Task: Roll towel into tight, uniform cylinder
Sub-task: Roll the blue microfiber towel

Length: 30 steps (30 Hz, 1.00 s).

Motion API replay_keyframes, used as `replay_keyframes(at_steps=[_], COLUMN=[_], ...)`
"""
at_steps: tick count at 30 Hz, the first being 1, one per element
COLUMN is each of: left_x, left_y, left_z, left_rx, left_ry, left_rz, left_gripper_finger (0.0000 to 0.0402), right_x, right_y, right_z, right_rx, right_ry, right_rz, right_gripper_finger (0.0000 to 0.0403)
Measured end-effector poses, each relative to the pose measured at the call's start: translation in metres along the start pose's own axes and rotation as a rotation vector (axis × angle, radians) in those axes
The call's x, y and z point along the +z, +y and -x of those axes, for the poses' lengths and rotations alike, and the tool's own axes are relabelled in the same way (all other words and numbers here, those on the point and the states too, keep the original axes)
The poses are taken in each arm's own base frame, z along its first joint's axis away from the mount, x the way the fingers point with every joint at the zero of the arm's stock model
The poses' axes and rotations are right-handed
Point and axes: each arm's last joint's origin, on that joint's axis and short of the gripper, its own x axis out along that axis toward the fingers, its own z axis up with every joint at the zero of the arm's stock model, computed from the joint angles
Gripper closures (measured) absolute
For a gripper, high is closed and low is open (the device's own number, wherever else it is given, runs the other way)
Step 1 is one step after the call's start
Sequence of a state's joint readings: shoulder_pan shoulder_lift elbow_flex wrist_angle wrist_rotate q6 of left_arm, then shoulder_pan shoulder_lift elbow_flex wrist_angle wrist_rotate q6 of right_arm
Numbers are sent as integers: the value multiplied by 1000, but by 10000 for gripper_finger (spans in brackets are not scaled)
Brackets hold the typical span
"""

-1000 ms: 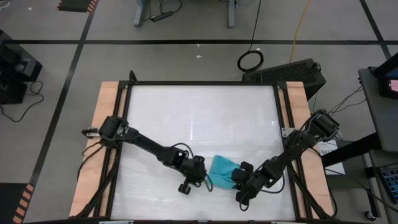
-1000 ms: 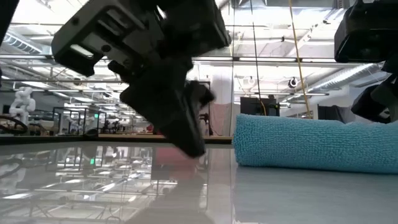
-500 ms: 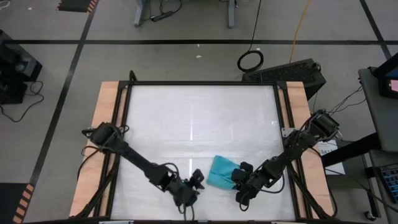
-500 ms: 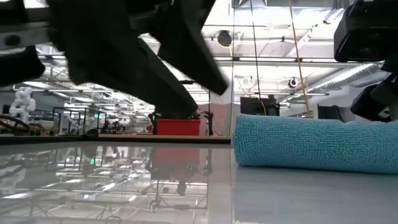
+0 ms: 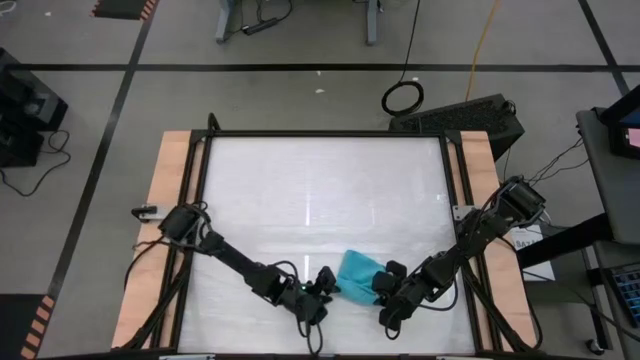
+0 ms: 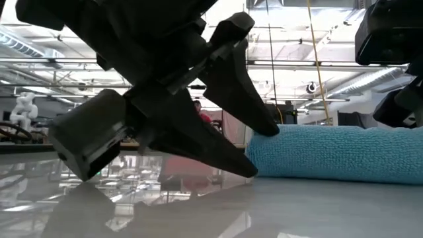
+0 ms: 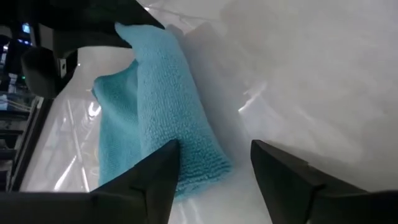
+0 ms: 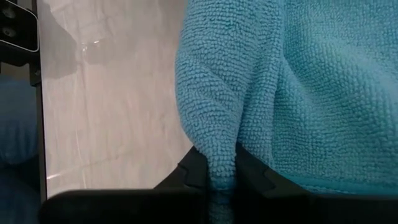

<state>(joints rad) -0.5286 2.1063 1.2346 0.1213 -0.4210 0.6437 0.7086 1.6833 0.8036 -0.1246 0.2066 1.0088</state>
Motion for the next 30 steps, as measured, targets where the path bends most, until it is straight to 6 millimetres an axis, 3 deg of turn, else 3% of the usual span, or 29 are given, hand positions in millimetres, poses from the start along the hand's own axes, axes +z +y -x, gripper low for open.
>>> replay_keyframes(at_steps=[10, 21, 30], left_x=[3, -4, -22], left_y=[4, 12, 29], left_z=[-1, -5, -15], left_rx=[36, 42, -11], left_ry=[-28, -16, -2], left_rz=[-55, -63, 34], left_gripper_finger=[202, 141, 162], right_x=[1, 2, 2], right_y=[1, 3, 3], right_z=[0, 0, 0], right_rx=[8, 31, 33], right_ry=[-5, -20, -22], right_rz=[0, -1, 2], right_gripper_finger=[373, 373, 373])
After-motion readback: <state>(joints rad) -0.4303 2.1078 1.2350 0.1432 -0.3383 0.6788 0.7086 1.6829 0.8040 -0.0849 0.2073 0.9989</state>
